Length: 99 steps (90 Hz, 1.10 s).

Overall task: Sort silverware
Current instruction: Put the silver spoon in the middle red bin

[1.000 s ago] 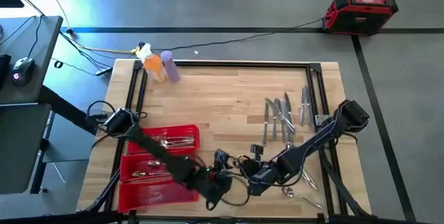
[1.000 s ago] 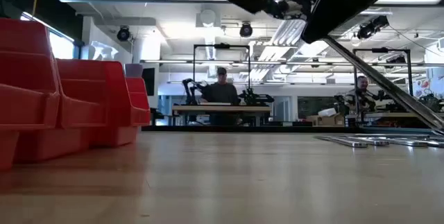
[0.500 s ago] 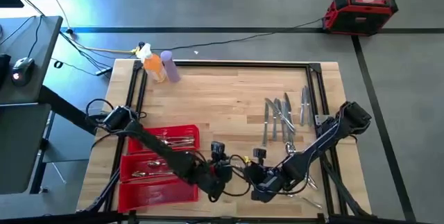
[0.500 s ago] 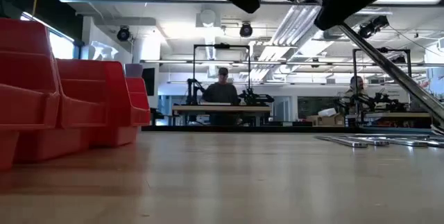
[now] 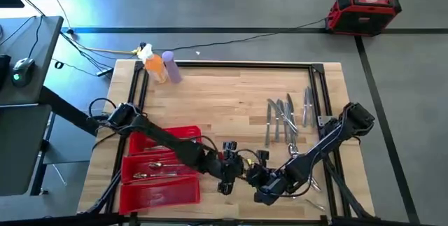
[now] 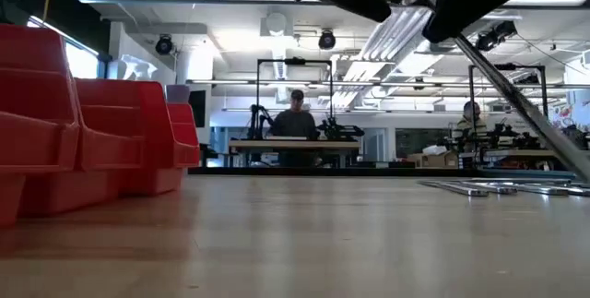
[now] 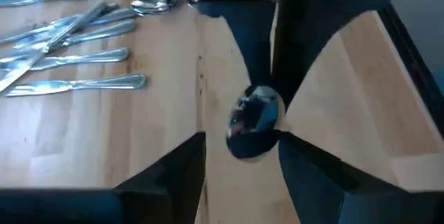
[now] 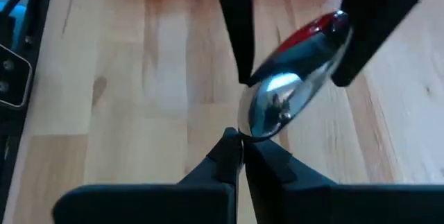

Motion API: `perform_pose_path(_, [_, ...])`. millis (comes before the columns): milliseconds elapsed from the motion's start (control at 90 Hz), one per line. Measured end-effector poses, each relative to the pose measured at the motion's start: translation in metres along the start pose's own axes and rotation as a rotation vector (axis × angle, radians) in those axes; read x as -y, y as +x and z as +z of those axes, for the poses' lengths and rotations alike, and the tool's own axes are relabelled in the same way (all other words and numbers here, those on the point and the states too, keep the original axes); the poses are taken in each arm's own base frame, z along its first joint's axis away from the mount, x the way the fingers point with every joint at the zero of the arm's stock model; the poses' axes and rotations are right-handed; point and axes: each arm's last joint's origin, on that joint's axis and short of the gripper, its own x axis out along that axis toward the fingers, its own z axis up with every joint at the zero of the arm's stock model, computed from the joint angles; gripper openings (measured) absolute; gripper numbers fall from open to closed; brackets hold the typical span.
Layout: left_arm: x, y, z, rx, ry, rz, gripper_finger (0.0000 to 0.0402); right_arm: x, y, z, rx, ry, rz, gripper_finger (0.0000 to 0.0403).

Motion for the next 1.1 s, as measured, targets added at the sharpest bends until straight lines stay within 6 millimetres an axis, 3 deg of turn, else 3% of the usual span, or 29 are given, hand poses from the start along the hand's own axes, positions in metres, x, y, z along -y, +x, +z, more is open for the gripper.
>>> perform_pose_path(256, [0.002,0.000,0.004,0.033,-0.010,-0.083,0.0147,0.000,0.000,0.000,0.000,-0.002,0.003,0.0000])
perform_pose_path(389, [0.002,0.000,0.004,0.032,-0.007,-0.082,0.0104,0.000,0.000,0.000,0.000,0.000,0.003,0.0000])
perform_pose_path(567, [0.002,0.000,0.003,0.027,0.022,-0.098,0.0018,0.000,0.000,-0.001,-0.007,-0.008,-0.005,0.0001])
perform_pose_path(722, [0.005,-0.001,0.001,0.007,0.049,-0.097,0.0006,0.001,0.001,0.000,-0.005,-0.022,-0.006,0.0008])
perform_pose_path(922, [0.014,-0.005,-0.009,-0.072,0.136,-0.085,0.0001,0.004,-0.001,-0.001,-0.028,-0.070,-0.041,0.0097])
perform_pose_path(1100, [0.036,-0.022,-0.023,-0.197,0.328,-0.028,0.0001,0.010,-0.023,0.012,-0.115,-0.019,-0.114,0.0191])
